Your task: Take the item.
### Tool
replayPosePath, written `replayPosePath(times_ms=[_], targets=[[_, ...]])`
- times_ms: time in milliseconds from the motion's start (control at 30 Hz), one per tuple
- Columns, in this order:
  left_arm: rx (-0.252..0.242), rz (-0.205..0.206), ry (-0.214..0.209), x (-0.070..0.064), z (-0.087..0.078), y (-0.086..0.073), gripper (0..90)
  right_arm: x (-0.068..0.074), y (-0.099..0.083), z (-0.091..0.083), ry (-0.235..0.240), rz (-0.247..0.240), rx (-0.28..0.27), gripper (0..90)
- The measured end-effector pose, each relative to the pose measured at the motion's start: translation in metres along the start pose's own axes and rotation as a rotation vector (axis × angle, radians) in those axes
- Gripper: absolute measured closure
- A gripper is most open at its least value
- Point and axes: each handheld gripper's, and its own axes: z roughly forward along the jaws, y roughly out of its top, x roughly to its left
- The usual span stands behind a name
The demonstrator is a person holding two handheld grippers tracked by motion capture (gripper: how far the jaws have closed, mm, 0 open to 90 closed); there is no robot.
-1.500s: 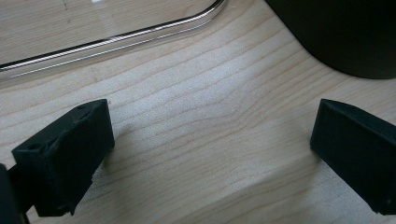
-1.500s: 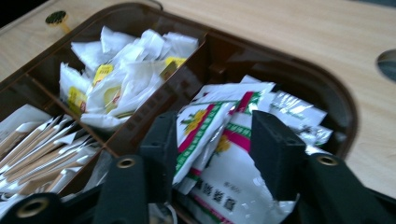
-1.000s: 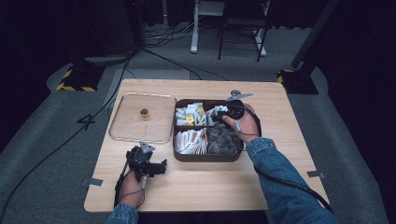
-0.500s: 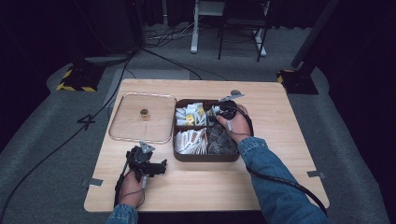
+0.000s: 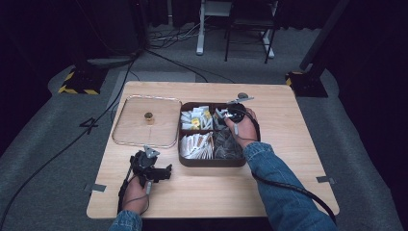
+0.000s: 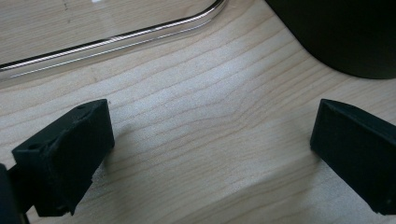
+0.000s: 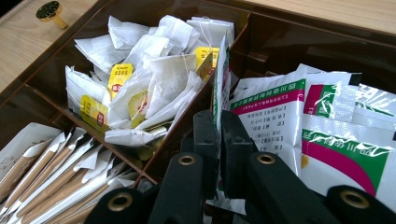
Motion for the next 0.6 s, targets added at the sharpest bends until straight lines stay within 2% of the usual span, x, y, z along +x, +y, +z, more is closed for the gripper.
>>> replayPosePath(times_ms=[200, 400, 600], targets=[[0.0, 0.0, 0.0, 0.0, 0.0, 0.0, 0.0, -0.003, 0.001, -0.01, 0.022, 0.021, -0.043, 87.8], [0.001, 0.0, 0.001, 0.0, 0.0, 0.0, 0.0, -0.006, 0.002, -0.02, 0.04, 0.018, -0.08, 87.8], [0.0, 0.0, 0.001, 0.0, 0.0, 0.0, 0.0, -0.013, 0.001, -0.035, 0.1, 0.056, -0.151, 87.8]])
